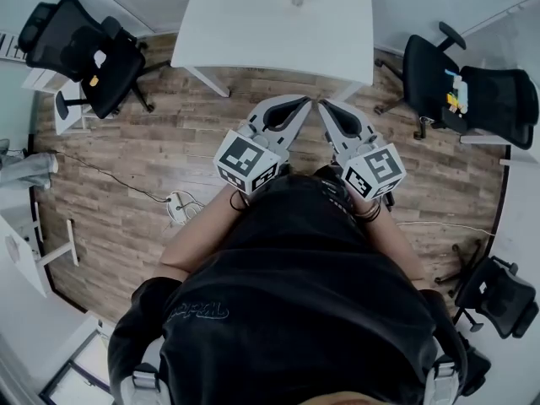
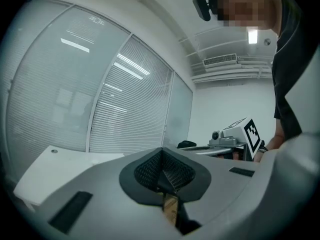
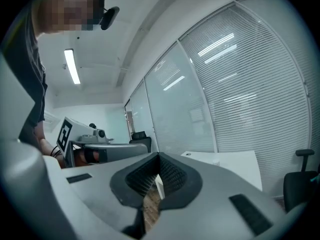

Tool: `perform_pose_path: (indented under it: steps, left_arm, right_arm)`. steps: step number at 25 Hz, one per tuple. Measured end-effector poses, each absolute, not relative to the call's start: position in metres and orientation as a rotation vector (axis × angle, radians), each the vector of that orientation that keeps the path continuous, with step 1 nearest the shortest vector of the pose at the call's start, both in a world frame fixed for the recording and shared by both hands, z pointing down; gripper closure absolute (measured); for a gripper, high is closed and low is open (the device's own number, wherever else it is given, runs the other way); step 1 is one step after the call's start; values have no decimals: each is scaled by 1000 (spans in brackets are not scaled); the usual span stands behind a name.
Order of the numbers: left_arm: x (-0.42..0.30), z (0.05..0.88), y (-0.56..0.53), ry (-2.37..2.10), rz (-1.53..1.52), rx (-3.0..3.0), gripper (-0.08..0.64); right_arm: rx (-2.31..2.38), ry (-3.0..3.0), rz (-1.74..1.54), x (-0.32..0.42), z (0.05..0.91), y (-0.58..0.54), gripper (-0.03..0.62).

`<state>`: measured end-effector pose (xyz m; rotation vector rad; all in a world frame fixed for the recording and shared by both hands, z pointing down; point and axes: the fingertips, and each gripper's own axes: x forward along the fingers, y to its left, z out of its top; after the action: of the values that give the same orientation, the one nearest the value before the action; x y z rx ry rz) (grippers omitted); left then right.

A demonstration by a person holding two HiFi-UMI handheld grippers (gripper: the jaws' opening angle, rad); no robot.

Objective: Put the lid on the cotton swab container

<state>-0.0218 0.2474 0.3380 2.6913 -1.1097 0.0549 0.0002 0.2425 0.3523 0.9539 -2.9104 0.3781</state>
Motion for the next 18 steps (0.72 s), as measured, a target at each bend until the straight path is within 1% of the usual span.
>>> perform_pose_path:
  steps: [14, 18]
  left_arm:
    - [-56, 345, 228, -1221, 24, 2611, 545]
    - [-58, 353, 210, -1250, 12, 2549, 545]
  right_arm:
    - [772, -2966, 440, -39, 363, 212, 569]
    - [732, -2983, 452, -37, 363, 196, 569]
